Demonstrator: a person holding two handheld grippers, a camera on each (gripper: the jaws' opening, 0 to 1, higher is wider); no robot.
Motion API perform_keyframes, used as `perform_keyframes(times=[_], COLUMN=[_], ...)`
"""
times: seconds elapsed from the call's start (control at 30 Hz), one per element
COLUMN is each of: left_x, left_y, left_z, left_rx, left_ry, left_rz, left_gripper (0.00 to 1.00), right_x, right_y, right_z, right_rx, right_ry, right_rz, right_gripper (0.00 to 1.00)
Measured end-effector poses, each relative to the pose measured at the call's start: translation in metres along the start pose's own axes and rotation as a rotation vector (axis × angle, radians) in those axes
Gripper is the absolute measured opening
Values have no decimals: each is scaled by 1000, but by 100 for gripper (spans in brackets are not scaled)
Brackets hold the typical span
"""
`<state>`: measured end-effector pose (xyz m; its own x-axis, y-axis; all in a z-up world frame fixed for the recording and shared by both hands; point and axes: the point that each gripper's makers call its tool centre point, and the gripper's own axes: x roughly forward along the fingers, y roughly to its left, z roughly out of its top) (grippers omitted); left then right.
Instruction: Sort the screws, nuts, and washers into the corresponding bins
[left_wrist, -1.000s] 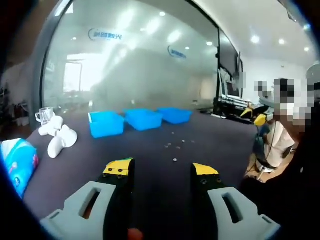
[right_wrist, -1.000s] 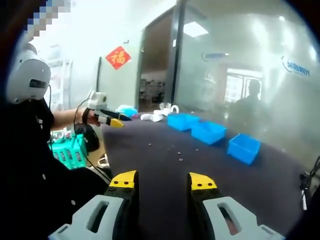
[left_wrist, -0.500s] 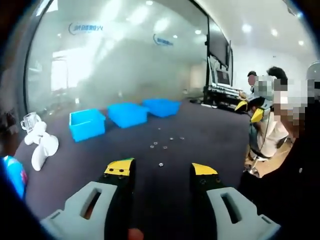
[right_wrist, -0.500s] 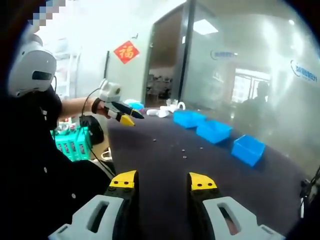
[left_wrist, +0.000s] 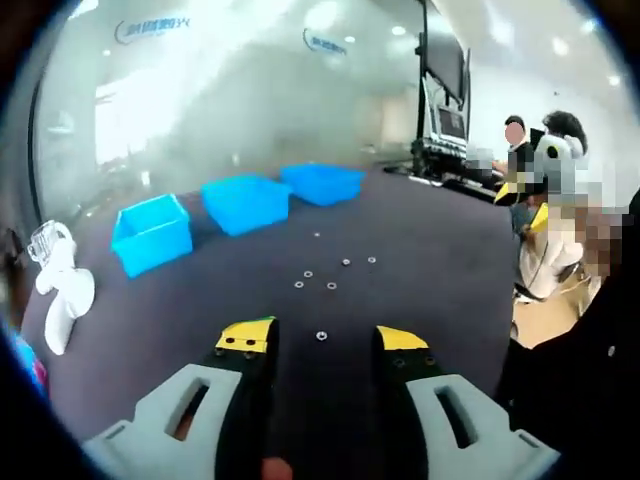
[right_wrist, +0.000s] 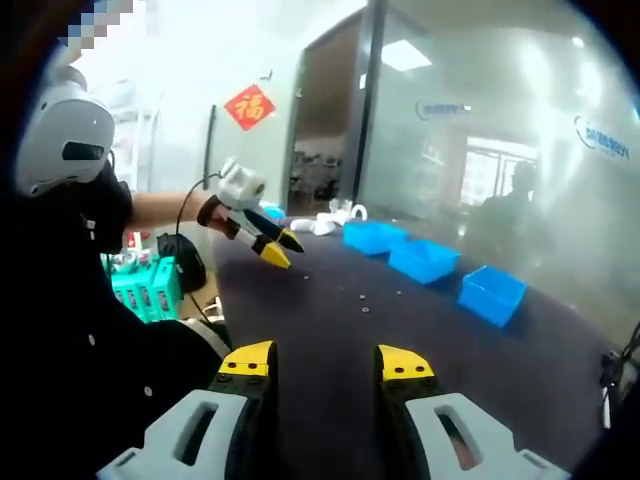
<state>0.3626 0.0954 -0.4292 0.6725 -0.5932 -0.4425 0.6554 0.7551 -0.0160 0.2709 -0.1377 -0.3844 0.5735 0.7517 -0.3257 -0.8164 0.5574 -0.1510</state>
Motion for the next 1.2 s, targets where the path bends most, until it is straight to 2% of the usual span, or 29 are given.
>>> perform_keyframes(times=[0.1, 0.23, 0.4, 0.5, 0.53, 0.73, 0.97, 1.2], left_x=[5, 10, 16, 20, 21, 26, 32, 33], left_y=[-4, -2, 1, -3, -9, -2, -4, -2], left_z=[-6, -9, -10, -11, -13, -20, -22, -26], left_rx=[-38, -6, -22, -19, -28, 26, 25, 32], left_ry=[54, 113, 188, 238, 269, 418, 502, 531], left_rz=[-13, -4, -17, -54, -91, -106, -134, -128], left_gripper=[31, 30, 27, 27, 27, 22, 19, 14], right_x=[-1, -1, -1, 0, 0, 1, 4, 2], right_y=[0, 0, 2, 2, 2, 3, 5, 5], right_z=[-1, -2, -3, -4, -4, -7, -12, -11], right_rx=[6, 13, 13, 15, 16, 24, 40, 44], right_ry=[-1, -4, 0, -1, -1, 0, -6, -16], right_rz=[-2, -5, -2, -2, -2, 0, 0, -2], right_gripper=[35, 35, 35, 35, 35, 35, 35, 35])
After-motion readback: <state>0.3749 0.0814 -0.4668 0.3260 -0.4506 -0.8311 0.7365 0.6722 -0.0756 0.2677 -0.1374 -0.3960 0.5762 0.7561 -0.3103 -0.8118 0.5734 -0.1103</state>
